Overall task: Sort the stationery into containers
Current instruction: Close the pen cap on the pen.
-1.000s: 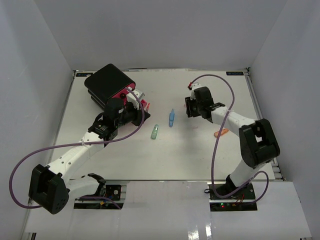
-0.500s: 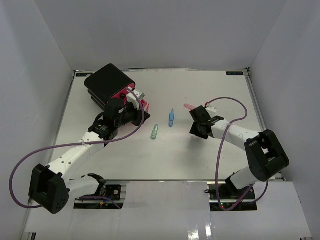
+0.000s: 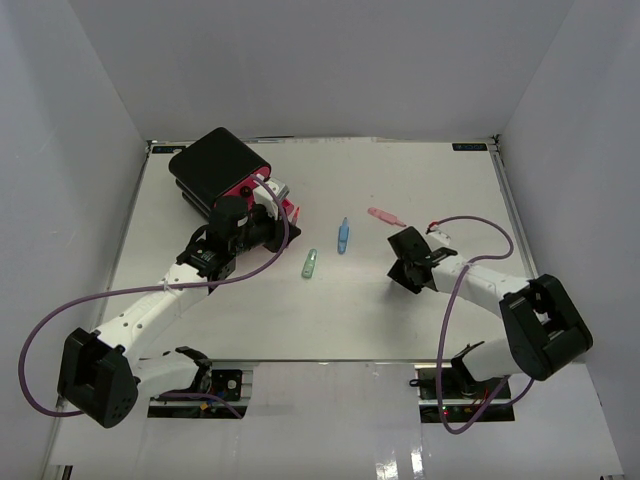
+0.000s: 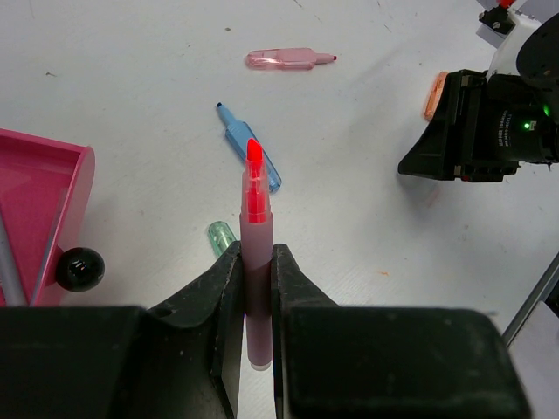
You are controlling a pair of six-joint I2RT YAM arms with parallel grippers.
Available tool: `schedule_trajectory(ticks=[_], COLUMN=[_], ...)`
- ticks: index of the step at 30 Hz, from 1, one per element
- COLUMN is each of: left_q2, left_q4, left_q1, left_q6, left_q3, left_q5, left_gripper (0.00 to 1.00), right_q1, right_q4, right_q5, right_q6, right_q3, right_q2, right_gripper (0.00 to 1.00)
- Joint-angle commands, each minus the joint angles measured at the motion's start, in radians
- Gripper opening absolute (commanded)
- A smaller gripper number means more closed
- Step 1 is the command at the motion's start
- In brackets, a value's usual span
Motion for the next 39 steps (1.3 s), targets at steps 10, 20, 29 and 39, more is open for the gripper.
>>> schedule_trajectory(ticks=[10,20,29,39], left_q2=[-0.018,-0.044,-0.063,-0.057], left_q4=[-0.005,-0.014,-0.011,-0.014], left_q1=[0.005,0.005,0.005,0.005], left_q6=[0.002,0.005,0.007,0.01], left_q3=[0.008,0.011,0.011,0.011], left_q5=[-0.008,-0.02,-0.02,-0.025], left_gripper=[0.02,0.02,0.01,0.01], right_q1=[0.004,0.006,0.007,0.026], right_q4=[-0.221,-0.362,-0.293,-0.194], right_q5=[0.136,-0.144,-0.24,-0.271], right_q6=[-0.009,0.185,0.301,0.335], right_q3=[0.064,-0.13,-0.224,-0.264], right_q2=[-0.159,-0.314,-0.368,-0.336], right_gripper=[0.49,0.55,0.56,0.56])
